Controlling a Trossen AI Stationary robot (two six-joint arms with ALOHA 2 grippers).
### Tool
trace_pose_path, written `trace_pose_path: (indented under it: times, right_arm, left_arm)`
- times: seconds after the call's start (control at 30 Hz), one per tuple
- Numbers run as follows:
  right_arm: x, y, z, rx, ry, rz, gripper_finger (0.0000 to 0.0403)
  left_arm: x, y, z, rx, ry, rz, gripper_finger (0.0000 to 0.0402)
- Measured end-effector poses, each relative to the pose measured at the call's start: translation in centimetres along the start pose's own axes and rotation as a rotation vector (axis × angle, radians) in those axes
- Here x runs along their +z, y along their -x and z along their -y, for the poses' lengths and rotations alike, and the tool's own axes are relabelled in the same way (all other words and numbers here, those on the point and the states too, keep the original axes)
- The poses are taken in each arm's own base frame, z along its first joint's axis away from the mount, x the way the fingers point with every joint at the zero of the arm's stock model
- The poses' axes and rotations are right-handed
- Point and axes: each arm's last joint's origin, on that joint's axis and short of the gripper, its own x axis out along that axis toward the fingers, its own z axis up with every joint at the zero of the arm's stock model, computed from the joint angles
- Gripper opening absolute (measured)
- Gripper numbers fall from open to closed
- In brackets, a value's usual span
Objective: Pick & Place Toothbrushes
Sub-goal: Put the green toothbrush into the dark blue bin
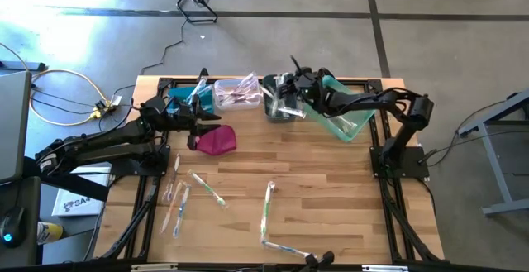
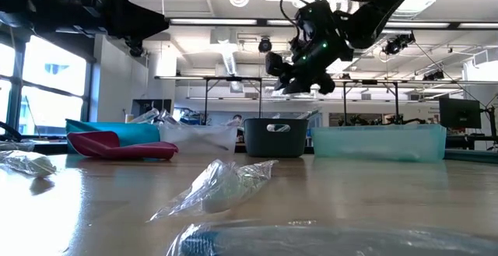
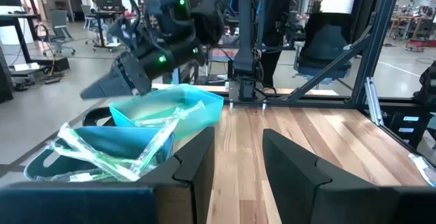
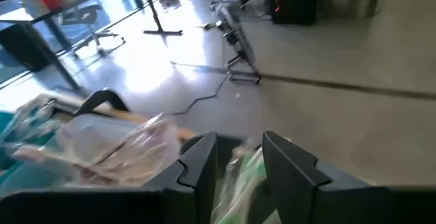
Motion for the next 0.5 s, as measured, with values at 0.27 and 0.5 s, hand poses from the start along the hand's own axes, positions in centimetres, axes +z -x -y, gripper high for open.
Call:
trace_pose_path:
  times: [0.27, 0.5]
  right_arm:
    - [2.5, 2.1, -0.7, 0.190, 0.007, -0.004, 0.0110]
    - [1.7, 3.5, -3.0, 0.539, 0.033, -0.141, 0.0110]
  left_arm:
    - [0.0, 0.0, 0.0, 0.000, -0.011, -0.002, 0.0122]
    - [0.0, 0.0, 0.0, -0.001, -0.023, -0.003, 0.0122]
